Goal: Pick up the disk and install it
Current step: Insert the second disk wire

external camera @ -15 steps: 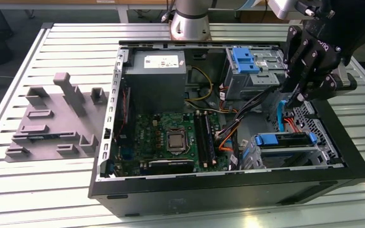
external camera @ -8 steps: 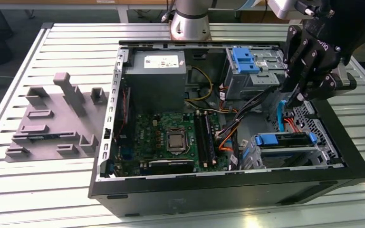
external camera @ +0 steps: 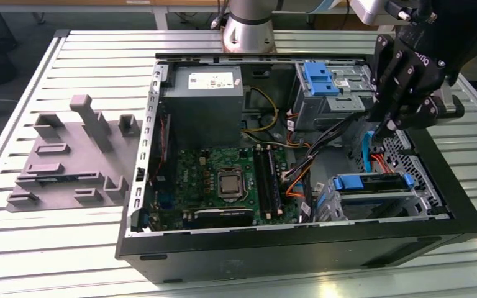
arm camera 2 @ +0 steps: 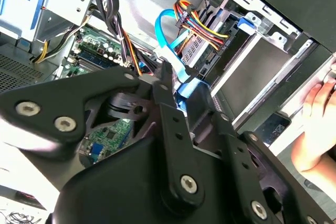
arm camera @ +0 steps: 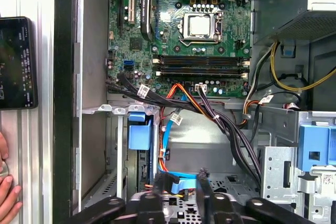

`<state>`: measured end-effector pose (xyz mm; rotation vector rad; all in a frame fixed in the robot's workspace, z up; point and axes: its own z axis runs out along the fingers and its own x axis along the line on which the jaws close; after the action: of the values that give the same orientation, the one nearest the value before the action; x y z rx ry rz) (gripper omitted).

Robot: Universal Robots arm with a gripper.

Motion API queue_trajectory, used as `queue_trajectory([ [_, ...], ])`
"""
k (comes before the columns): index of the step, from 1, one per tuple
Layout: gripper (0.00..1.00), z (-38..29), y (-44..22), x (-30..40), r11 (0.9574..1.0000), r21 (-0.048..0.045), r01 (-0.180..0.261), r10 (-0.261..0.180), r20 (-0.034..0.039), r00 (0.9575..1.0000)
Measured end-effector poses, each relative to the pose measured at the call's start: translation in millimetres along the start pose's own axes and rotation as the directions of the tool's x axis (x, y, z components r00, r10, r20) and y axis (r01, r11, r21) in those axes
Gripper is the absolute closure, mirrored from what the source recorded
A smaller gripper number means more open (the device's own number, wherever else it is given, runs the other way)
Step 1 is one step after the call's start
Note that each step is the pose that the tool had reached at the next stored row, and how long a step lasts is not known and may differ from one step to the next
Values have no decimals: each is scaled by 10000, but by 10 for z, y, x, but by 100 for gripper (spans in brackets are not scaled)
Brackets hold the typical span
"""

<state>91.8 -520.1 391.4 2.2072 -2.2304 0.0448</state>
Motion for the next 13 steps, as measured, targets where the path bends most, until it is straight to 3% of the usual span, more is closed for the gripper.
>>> queue_trajectory([
  [1,62,0,0,0,10000,0,0,0,-2,10000],
  [2,69,1,0,0,10000,0,1,-1,-4,10000],
  [4,69,5,0,0,10000,0,1,-1,-22,10000],
  [6,69,10,0,-1,10000,0,-7,7,-97,10000],
  [9,69,24,0,0,10000,2,-44,44,-278,9996],
  [13,69,46,1,-2,10000,3,-58,58,-291,9996],
])
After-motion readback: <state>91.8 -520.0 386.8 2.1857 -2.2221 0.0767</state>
